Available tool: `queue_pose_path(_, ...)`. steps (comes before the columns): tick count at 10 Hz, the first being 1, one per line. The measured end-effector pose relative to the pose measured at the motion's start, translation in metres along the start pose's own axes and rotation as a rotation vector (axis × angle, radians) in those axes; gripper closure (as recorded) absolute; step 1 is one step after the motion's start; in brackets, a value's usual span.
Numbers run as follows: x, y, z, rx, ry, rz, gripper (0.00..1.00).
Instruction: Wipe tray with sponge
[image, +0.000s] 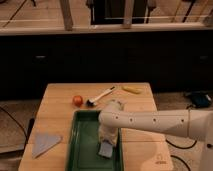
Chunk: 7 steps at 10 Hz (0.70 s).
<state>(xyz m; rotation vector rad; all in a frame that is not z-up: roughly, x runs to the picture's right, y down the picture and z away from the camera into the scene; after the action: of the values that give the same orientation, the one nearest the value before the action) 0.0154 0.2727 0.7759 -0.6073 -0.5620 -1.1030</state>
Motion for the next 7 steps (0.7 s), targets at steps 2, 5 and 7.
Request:
queue_pose_path(2,0.011,-0.009,-0.003,-0.001,0.014,-0.012,1.0)
queue_pose_path(5,-0.005,-0.059,0.007,-0.016,0.013,-0.109,1.0)
queue_pose_path(7,-0.025,-0.087,0.014,-0.028,0.007,-0.168,1.0)
